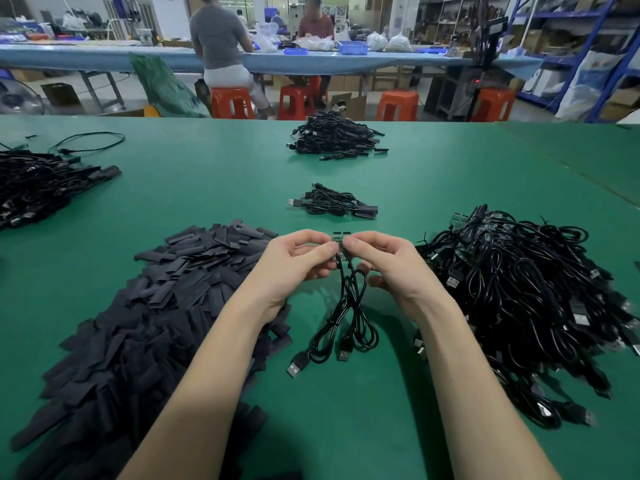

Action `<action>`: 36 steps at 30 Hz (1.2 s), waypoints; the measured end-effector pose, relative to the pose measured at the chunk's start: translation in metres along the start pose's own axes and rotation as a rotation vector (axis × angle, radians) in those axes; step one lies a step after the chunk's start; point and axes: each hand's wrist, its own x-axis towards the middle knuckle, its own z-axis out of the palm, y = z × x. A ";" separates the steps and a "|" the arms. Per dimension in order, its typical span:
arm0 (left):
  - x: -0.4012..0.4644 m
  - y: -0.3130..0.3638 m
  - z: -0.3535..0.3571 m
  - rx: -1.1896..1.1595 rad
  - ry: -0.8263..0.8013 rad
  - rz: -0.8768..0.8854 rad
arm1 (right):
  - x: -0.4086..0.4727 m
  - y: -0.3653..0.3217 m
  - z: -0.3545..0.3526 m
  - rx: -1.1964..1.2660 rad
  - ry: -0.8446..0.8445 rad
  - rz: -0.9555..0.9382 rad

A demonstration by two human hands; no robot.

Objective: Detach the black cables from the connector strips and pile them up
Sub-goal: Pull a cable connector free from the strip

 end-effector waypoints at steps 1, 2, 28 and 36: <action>0.000 0.000 0.000 -0.018 -0.010 -0.009 | -0.001 -0.001 0.000 -0.012 -0.001 0.002; 0.000 -0.001 0.001 -0.042 -0.022 -0.021 | -0.001 -0.001 -0.001 -0.012 -0.006 0.006; 0.000 -0.001 0.006 -0.520 -0.127 -0.241 | -0.004 0.004 0.006 0.539 -0.179 0.218; 0.006 -0.020 0.004 0.191 0.152 -0.065 | -0.005 -0.014 -0.015 0.236 -0.078 0.129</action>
